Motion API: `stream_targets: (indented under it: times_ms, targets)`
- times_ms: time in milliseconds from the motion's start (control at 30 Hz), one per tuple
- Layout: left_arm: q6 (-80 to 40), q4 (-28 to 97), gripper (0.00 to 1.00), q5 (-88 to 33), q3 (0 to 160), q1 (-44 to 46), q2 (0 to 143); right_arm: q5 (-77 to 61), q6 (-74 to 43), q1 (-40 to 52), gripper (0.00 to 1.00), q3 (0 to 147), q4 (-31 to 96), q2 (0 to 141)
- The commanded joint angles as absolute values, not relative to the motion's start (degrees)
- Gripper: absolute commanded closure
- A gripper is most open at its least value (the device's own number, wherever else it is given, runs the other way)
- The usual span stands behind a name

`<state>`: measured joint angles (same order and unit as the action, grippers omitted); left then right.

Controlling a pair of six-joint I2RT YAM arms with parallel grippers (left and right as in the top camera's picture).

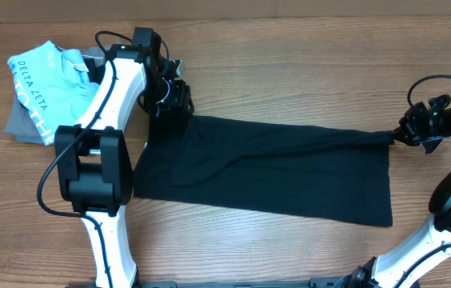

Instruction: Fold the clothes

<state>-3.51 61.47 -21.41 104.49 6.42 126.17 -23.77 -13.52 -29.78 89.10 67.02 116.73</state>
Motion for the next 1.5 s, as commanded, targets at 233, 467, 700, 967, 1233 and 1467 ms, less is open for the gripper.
stream_targets:
  times_ms: [233,467,700,967,1233,1467]
  targets:
    - [-3.9,67.2,0.96,-18.6,104.5,4.6,130.4,-21.6,-13.9,-29.5,0.95,89.9,66.3,114.4]
    - [-3.9,70.2,0.96,-18.0,104.7,-3.5,130.4,-17.4,-17.0,-29.5,0.95,89.9,67.4,114.5]
    - [-3.8,69.7,0.96,-18.0,104.7,-4.0,130.4,-13.5,-16.9,-29.5,0.95,89.9,71.6,114.5]
    - [-3.2,70.1,0.91,-17.8,104.7,-4.0,130.4,-10.3,-16.1,-29.5,0.94,89.9,77.6,114.4]
    - [3.2,77.9,0.77,-26.1,108.2,-3.8,130.2,-10.6,-16.1,-29.4,0.89,89.9,76.5,114.5]
    - [3.2,79.0,0.61,-21.8,112.3,-2.0,126.9,-10.6,-16.3,-29.3,0.86,89.9,76.1,114.4]
